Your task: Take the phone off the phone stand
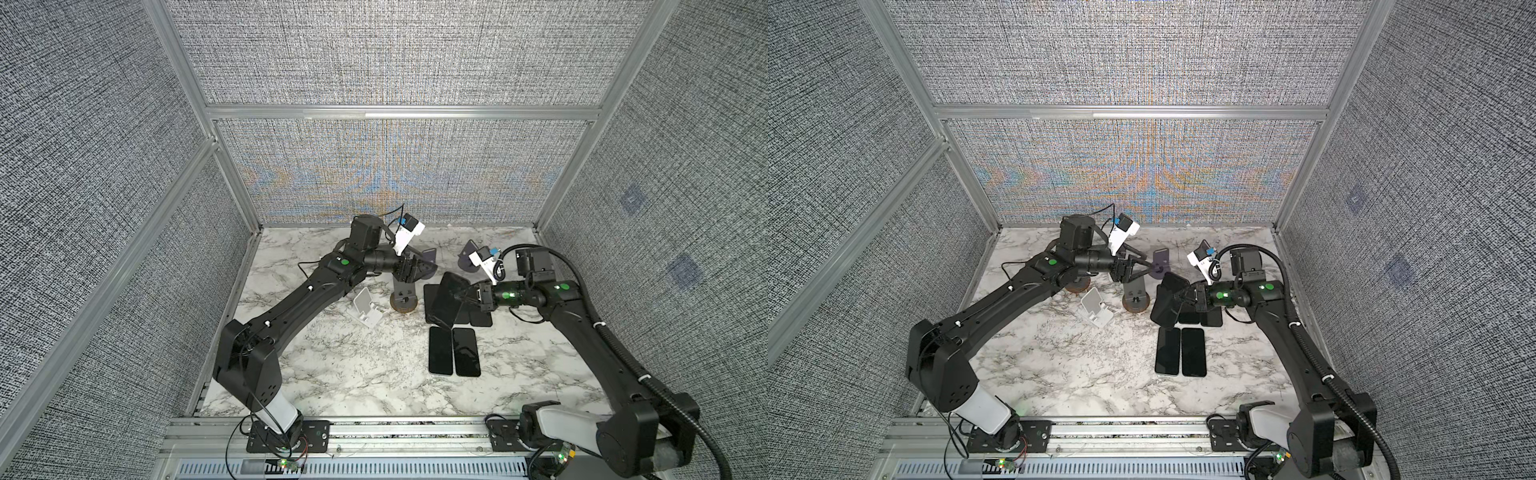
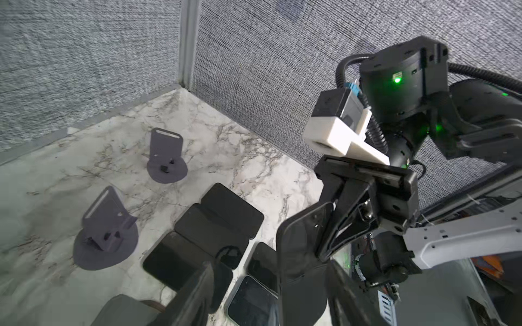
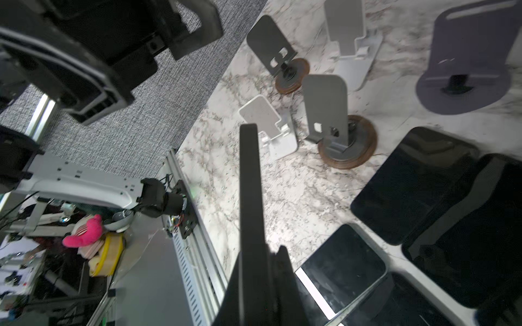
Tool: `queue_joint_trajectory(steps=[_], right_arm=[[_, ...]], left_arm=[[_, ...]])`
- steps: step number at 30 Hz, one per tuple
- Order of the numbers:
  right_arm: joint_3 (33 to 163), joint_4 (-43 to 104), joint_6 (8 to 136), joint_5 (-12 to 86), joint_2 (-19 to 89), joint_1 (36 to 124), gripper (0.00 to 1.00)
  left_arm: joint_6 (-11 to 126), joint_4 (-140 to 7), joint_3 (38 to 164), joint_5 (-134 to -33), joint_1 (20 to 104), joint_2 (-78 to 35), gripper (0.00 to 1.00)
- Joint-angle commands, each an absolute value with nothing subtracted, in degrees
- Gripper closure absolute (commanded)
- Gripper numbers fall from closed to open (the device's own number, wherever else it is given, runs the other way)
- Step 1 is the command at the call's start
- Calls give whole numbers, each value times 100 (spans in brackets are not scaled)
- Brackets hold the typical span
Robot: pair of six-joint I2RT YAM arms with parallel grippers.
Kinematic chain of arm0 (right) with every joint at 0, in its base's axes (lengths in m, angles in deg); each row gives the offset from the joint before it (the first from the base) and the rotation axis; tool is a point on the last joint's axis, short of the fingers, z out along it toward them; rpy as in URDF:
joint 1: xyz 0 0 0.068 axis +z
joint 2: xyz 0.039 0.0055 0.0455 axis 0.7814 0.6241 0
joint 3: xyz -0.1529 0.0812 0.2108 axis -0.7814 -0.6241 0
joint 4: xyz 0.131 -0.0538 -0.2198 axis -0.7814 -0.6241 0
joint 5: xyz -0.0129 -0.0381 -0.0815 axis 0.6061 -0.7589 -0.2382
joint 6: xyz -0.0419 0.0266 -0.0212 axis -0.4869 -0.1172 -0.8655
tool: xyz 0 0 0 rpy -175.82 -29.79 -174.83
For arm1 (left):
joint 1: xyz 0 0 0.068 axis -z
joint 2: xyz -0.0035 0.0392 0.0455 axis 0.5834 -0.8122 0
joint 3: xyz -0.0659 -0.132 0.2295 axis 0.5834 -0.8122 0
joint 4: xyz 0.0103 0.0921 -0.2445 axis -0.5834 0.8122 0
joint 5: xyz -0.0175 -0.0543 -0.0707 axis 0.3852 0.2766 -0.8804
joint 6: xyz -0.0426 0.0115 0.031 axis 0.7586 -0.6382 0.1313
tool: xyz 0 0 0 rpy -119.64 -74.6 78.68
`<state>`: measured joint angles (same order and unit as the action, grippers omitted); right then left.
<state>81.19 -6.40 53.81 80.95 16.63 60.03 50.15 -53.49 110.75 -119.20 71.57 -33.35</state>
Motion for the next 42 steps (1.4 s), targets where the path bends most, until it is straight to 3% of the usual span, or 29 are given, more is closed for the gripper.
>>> queue_joint_trajectory(steps=[1,18,22,27,31,34,38,42], right_arm=[[8055,-626,5052,8700,1665,6020,100],[8584,-943,3855,9893,2454,6157,100],[8856,-1189,3502,9881,2678,6178,100],[9272,-1764,2915,9913,3069,6213,100],[9608,-2339,2407,9941,3401,6263,100],[9702,-2360,2418,9871,3504,6261,85],[9749,-2236,2646,9653,3509,6196,56],[9627,-1733,3401,9088,3358,6046,43]], left_arm=[[5174,-5675,11076,-12644,7157,-3438,37],[5632,-6671,10407,-13383,7278,-3549,54],[6043,-7557,9941,-13478,7278,-3408,70],[6097,-7730,9724,-13395,7278,-3273,99],[6285,-7984,9622,-13422,7278,-3273,100],[6337,-8046,9597,-13381,7278,-3287,100],[6348,-8011,9595,-13201,7278,-3284,100],[6401,-8059,9552,-12926,7278,-3243,100]])
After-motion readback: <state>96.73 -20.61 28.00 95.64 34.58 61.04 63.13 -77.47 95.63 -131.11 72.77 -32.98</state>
